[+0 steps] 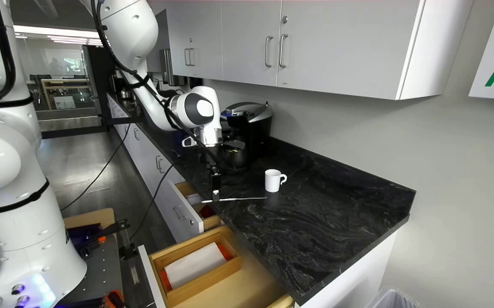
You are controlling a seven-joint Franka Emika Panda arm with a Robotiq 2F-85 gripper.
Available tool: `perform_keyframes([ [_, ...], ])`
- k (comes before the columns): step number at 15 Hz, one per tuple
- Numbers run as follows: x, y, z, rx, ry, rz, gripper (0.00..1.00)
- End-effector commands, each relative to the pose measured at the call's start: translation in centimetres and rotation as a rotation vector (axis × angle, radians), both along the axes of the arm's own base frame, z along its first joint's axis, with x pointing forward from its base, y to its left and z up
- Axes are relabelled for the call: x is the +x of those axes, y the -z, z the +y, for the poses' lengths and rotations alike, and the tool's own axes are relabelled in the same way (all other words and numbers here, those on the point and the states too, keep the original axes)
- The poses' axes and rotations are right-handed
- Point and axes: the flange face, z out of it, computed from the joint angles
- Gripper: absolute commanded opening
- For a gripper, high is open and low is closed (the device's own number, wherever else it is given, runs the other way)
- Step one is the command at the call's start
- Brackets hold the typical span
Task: Put the knife in the box that is in the drawer
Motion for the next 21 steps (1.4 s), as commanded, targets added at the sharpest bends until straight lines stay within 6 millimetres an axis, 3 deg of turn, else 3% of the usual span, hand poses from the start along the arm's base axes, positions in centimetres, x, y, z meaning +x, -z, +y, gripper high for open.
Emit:
perform_keyframes([
  [1, -1.0, -0.3, 1.0, -0.011, -0.094, 0.03, 0.08],
  [5, -2.0, 0.8, 3.0, -0.006, -0.15, 0.057, 0.08],
  [12, -5.7, 2.3, 6.3, -0.007, -0.21, 0.098, 0.08],
  [21, -9.1, 2.3, 5.3, 0.105, -0.013, 0.164, 0.08],
])
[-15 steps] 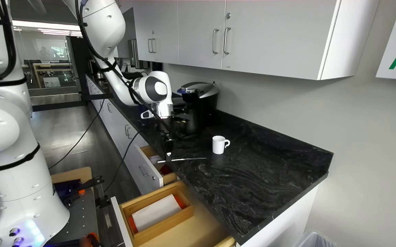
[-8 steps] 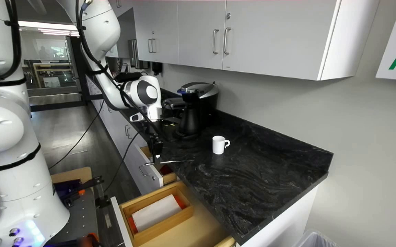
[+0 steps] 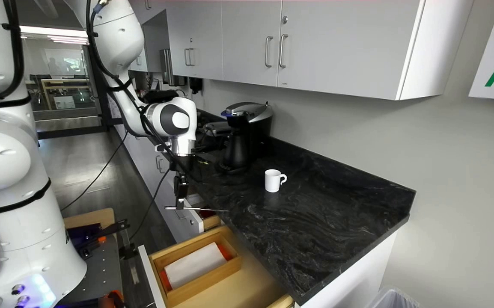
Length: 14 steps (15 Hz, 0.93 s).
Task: Put the knife in the box that is in the drawer
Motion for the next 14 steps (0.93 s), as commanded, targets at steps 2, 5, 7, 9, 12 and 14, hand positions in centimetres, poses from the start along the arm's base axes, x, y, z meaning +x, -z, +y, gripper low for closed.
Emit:
perform_keyframes([
  [2, -2.3, -1.7, -1.1, 0.044, 0.102, 0.002, 0.08],
  [5, -3.2, -2.0, -1.2, 0.062, 0.141, 0.005, 0.08],
  [7, -3.8, -1.8, -1.2, 0.069, 0.138, 0.019, 0.08],
  [9, -4.6, -1.3, -1.3, 0.069, 0.083, 0.05, 0.08],
  [12, -5.7, -0.5, -1.4, 0.094, -0.031, 0.099, 0.08],
  [14, -5.6, 1.2, 1.1, 0.086, -0.072, 0.111, 0.07],
])
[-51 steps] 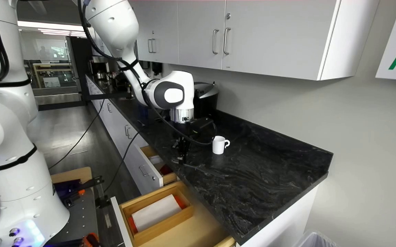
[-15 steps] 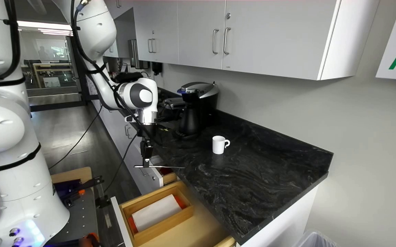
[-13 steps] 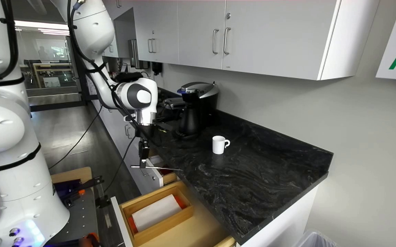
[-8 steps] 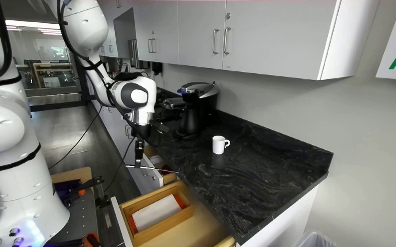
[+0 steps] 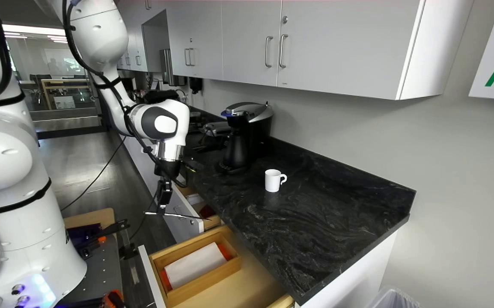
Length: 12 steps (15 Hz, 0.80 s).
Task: Put the knife in the box that is in the drawer
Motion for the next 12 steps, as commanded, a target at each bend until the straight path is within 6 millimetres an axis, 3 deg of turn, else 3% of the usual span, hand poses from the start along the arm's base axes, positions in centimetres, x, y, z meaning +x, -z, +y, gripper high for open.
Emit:
perform_keyframes([
  [1, -0.9, 0.8, 2.2, 0.008, -0.073, 0.008, 0.07],
  [4, -1.5, 1.2, 2.0, 0.006, -0.075, 0.016, 0.08],
  [12, 1.4, 0.4, -1.3, 0.03, 0.057, -0.032, 0.08],
])
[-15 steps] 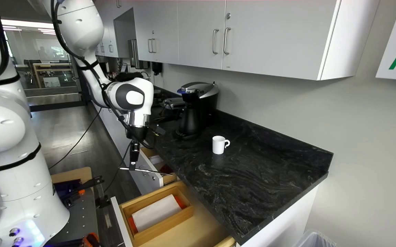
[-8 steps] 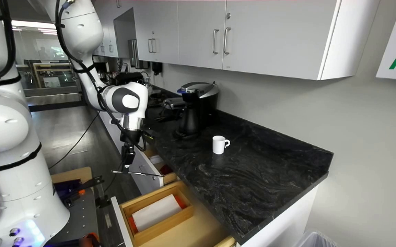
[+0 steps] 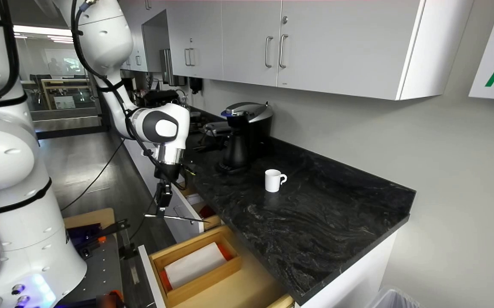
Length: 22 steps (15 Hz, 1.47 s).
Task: Put the knife in the box that is in the drawer
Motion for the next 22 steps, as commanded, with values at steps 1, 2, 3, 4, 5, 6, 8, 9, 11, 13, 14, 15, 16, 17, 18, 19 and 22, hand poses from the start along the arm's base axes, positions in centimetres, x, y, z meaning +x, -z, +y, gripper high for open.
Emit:
perform_keyframes([
  [1, 1.8, -0.8, -1.9, 0.024, 0.077, -0.052, 0.08],
  [2, 2.2, -1.1, -2.3, 0.026, 0.085, -0.065, 0.08],
  [3, 2.5, -1.2, -2.6, 0.027, 0.092, -0.074, 0.08],
  [4, 2.9, -1.3, -2.9, 0.029, 0.1, -0.081, 0.08],
  [5, 3.1, -1.3, -3.2, 0.029, 0.106, -0.085, 0.08],
  [6, 3.3, -1.4, -3.4, 0.029, 0.111, -0.088, 0.08],
  [8, 3.6, -1.4, -3.7, 0.028, 0.116, -0.089, 0.08],
  [9, 3.2, -1.5, -3.7, 0.028, 0.115, -0.091, 0.08],
  [11, 3.5, -1.4, -3.8, 0.027, 0.113, -0.093, 0.08],
  [13, 3.8, -1.5, -4.0, 0.024, 0.112, -0.094, 0.08],
  [14, 4.0, -1.6, -4.4, 0.016, 0.115, -0.088, 0.44],
  [15, 3.8, -1.5, -4.3, 0.014, 0.105, -0.089, 0.44],
  [16, 3.9, -1.5, -4.4, 0.011, 0.101, -0.09, 0.51],
  [17, 3.9, -1.5, -4.4, 0.007, 0.089, -0.09, 0.56],
  [18, 3.9, -1.6, -4.4, 0.002, 0.076, -0.093, 0.62],
  [19, 3.9, -1.6, -4.4, -0.002, 0.063, -0.097, 0.69],
  [22, 4.4, -2.0, -5.0, -0.01, 0.082, -0.089, 0.88],
])
